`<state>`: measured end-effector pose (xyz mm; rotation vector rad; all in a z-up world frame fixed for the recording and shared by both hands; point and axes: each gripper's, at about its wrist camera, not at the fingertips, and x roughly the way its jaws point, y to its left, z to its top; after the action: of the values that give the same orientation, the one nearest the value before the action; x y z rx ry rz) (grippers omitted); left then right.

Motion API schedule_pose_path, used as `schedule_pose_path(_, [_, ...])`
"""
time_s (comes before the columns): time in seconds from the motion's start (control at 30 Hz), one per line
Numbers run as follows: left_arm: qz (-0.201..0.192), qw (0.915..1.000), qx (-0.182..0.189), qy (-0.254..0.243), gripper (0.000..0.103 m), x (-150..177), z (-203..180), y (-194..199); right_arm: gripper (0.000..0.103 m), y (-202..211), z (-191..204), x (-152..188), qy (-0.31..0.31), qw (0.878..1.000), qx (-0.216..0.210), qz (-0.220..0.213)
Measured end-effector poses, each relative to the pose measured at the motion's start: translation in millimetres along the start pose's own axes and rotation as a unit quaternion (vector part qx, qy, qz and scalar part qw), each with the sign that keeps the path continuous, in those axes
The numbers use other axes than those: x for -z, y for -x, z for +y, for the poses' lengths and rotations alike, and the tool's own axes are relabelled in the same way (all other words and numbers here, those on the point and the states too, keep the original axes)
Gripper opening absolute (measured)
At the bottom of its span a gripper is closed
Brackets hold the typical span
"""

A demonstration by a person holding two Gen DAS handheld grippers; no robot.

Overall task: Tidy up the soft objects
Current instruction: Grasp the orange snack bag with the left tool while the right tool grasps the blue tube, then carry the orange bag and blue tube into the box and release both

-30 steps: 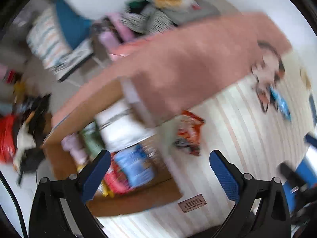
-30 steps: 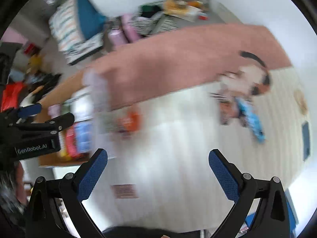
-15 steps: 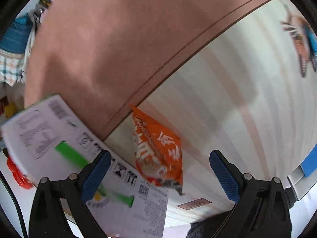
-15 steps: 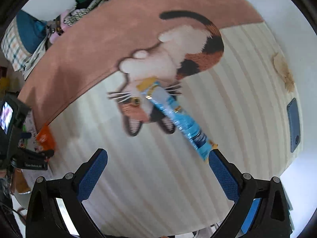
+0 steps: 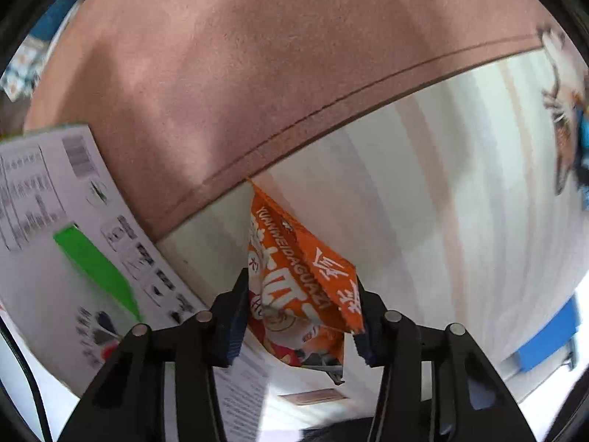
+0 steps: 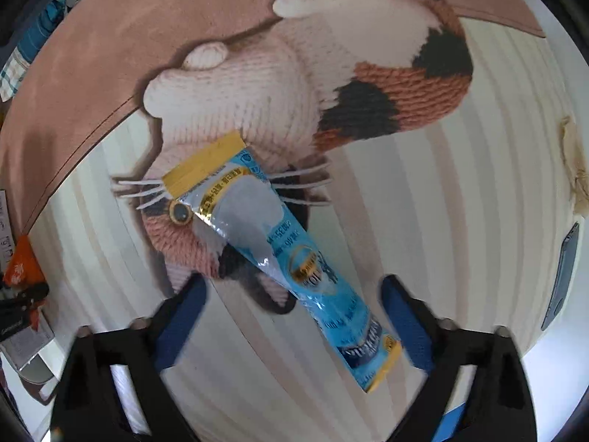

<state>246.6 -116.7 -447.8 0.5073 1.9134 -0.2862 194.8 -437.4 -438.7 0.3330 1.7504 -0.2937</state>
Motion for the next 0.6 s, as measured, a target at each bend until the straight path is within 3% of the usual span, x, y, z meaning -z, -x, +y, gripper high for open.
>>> schedule_pose_path(0.07, [-0.011, 0.9998, 0.012, 0.015, 0.043, 6.5, 4.8, 0.3, 0.061, 2.3, 4.1, 3.7, 0.001, 1.000, 0.004, -0.014])
schedule_pose_path(0.13, [-0.021, 0.9993, 0.014, 0.026, 0.042, 13.2, 7.3, -0.6, 0.021, 5.2, 10.2, 8.5, -0.006, 1.000, 0.004, -0.017])
schedule_pose_path(0.33, [-0.048, 0.9972, 0.031, 0.048, 0.042, 32.4, 22.4, 11.2, 0.015, 5.6, 35.1, 26.2, -0.023, 0.999, -0.038, -0.008])
schedule_pose_path(0.47, [-0.083, 0.9918, 0.070, 0.069, 0.042, 66.7, 33.5, 30.0, 0.015, 32.0, 73.9, 52.2, 0.002, 0.997, -0.077, -0.028])
schedule_pose_path(0.6, [-0.147, 0.9813, 0.091, 0.085, 0.042, 119.0, 51.0, 68.2, 0.015, 72.0, 126.9, 84.2, 0.045, 0.990, -0.120, -0.054])
